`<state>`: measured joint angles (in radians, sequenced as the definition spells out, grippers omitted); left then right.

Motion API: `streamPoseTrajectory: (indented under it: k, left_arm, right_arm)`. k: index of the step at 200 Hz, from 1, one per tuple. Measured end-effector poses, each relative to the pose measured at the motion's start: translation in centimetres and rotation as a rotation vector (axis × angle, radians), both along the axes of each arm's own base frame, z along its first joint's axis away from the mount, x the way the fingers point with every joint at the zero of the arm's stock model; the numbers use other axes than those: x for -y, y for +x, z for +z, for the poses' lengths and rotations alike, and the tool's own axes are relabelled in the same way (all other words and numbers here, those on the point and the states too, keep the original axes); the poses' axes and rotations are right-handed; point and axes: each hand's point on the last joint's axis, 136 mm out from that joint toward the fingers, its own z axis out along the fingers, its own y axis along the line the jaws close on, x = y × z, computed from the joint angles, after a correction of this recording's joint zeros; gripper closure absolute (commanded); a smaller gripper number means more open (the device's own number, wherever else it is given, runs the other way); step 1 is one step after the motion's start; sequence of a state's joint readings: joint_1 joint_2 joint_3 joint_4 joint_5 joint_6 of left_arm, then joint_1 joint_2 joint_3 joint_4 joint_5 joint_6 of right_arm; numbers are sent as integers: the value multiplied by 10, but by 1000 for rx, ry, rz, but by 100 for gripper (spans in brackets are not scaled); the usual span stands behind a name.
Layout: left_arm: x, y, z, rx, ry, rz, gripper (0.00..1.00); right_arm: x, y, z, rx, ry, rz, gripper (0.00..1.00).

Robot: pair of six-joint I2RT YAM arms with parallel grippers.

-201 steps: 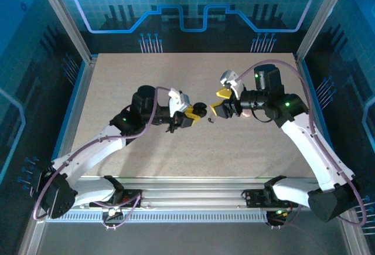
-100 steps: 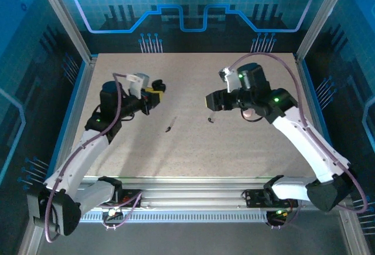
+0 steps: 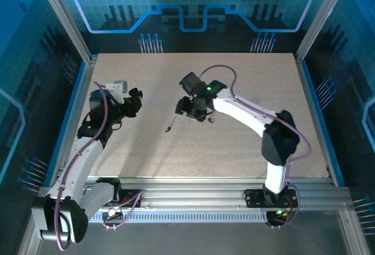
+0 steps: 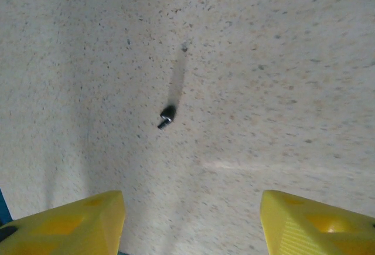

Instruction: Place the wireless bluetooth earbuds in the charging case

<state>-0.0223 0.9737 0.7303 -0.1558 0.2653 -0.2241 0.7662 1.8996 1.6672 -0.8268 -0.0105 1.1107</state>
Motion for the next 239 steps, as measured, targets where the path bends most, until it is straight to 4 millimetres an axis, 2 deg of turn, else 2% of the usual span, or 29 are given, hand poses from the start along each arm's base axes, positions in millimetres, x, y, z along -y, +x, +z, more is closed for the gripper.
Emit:
streamPoseTrajectory:
  k: [33, 63, 90, 156, 186, 239]
  left_arm:
    - [-9, -3, -14, -44, 30, 51, 83]
    - [-13, -6, -15, -45, 68, 68, 83]
    - [-14, -7, -17, -48, 98, 77, 83]
    - [-15, -8, -18, -49, 126, 86, 82]
    - [-14, -8, -19, -49, 128, 84, 82]
    - [-14, -8, -19, -49, 129, 83, 81]
  right_arm:
    - [-39, 6, -34, -122, 25, -85, 40]
    - [-57, -2, -70, -240, 16, -155, 45]
    - [-68, -8, -91, -306, 5, -218, 48]
    - [-83, 1, -108, -352, 17, -319, 58]
    - [-80, -1, -120, -378, -7, -348, 62]
    - [-78, 1, -121, -385, -16, -368, 70]
